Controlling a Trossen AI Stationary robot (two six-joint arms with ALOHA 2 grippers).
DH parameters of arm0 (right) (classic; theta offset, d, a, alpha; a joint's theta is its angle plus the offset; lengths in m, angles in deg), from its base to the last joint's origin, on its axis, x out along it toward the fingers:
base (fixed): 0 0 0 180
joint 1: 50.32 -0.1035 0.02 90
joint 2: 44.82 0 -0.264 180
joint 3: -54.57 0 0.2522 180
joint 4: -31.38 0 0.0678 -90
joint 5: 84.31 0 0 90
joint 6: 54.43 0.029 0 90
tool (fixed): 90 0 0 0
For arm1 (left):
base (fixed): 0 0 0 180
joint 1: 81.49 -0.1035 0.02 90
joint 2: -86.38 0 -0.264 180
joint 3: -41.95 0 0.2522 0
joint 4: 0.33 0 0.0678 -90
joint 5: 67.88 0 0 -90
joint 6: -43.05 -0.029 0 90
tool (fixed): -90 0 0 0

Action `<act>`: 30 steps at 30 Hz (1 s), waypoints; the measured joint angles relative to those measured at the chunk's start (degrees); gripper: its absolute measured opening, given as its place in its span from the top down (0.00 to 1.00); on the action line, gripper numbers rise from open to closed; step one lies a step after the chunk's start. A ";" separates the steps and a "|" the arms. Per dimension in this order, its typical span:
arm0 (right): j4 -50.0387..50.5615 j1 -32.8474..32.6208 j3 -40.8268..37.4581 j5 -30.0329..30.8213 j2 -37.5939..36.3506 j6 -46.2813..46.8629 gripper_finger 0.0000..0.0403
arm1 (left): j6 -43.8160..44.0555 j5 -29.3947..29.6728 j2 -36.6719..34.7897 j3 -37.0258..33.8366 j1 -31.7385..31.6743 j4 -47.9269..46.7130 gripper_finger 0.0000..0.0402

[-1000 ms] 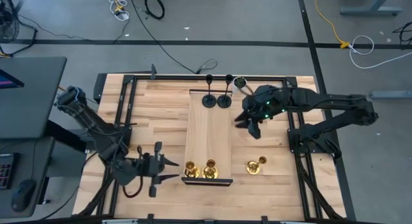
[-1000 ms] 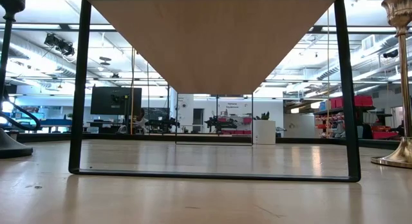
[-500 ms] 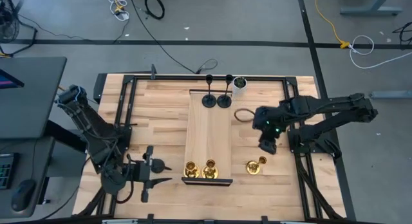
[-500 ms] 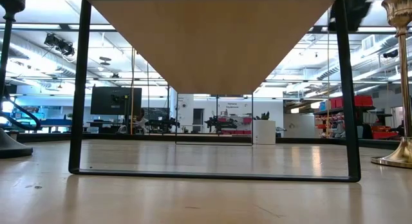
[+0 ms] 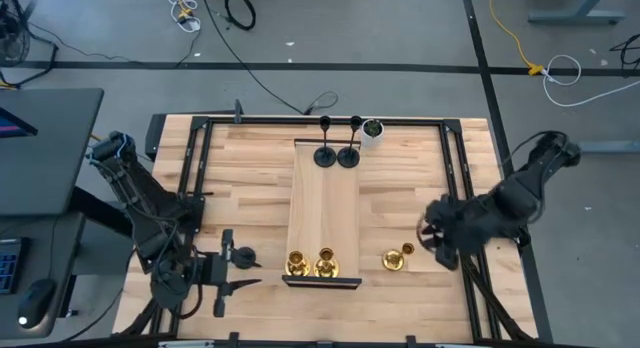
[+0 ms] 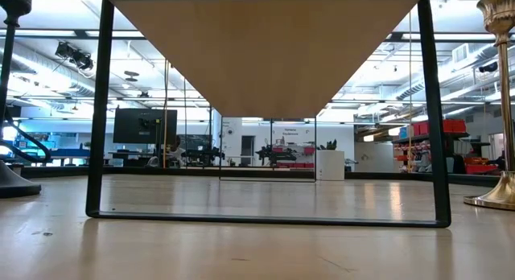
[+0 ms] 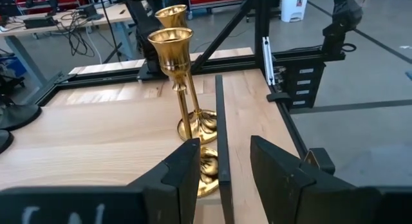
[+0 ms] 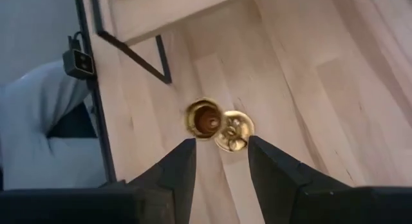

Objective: Pick & Place candle stick holders
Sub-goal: Align the golden candle holder with the other golden holder on the shelf

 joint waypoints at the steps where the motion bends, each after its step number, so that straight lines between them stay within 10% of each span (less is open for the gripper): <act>1: -0.63 -2.11 -0.43 2.01 0.15 1.33 0.65 | 0.00 0.00 0.00 0.00 0.00 0.01 0.66; 13: -13.88 -18.04 -17.35 19.01 0.62 14.56 0.65 | -0.03 2.86 0.02 0.00 -0.02 0.00 0.66; 30: -35.45 -19.37 -34.12 27.59 0.62 14.58 0.65 | 0.39 2.98 0.07 0.00 -0.02 0.22 0.66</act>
